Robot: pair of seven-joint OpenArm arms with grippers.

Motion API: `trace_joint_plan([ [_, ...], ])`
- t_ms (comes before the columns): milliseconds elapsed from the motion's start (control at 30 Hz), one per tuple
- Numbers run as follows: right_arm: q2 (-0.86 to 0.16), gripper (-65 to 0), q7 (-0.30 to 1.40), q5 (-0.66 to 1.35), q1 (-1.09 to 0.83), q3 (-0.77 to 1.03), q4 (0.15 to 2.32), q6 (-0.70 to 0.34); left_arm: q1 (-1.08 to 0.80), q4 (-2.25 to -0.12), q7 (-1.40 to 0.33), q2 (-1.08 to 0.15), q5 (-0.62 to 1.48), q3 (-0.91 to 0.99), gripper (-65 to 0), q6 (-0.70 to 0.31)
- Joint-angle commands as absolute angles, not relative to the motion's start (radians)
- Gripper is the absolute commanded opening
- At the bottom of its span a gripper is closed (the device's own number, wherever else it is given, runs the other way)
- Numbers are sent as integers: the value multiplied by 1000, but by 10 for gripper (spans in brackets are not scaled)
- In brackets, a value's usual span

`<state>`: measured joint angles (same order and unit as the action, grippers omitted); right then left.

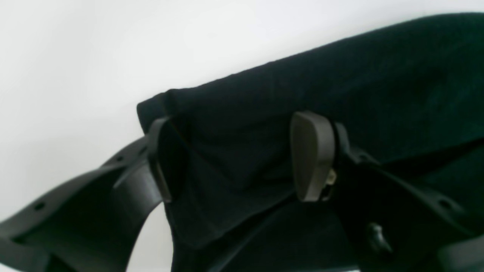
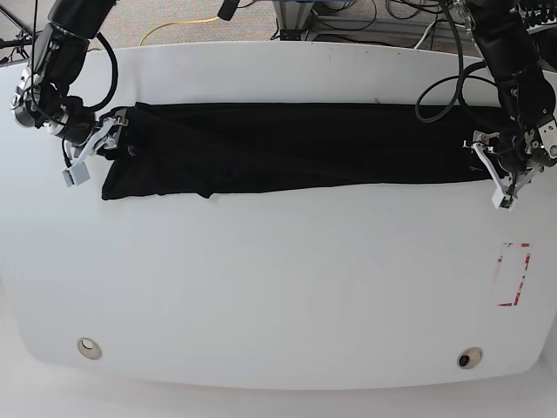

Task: Fold the T-shirt properly
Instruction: 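Regrasp the strip ends with both grippers and pull them apart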

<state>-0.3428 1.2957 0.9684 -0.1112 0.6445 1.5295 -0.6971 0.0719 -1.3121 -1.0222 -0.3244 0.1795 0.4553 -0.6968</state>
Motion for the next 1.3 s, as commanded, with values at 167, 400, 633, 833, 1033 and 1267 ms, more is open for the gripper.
trace_joint_plan([
  [167, -364, -176, 1237, 940, -128, 746, 1592, -698, 67, -1311, -1066, -329, 136, 450, -260, -698],
  [400, -288, -178, 1270, 1053, -160, 665, 1779, -698, 68, -1311, -1066, -329, 137, 449, -260, -698],
  [633, -214, -347, 1264, 1033, -136, 550, 1733, -698, 70, -1326, -1066, -328, 136, 449, -260, -698],
  [833, -188, -625, 1198, 823, -96, 476, 1627, -698, 73, -1325, -1066, -329, 137, 449, -260, -698],
  [1033, -183, -615, 1129, 671, -65, 455, 1503, -698, 87, -1323, -1066, -329, 140, 443, -260, -698],
  [1267, -193, -615, 1052, 567, -38, 455, 1377, -698, 137, -1346, -1119, -338, 145, 432, -260, -698],
])
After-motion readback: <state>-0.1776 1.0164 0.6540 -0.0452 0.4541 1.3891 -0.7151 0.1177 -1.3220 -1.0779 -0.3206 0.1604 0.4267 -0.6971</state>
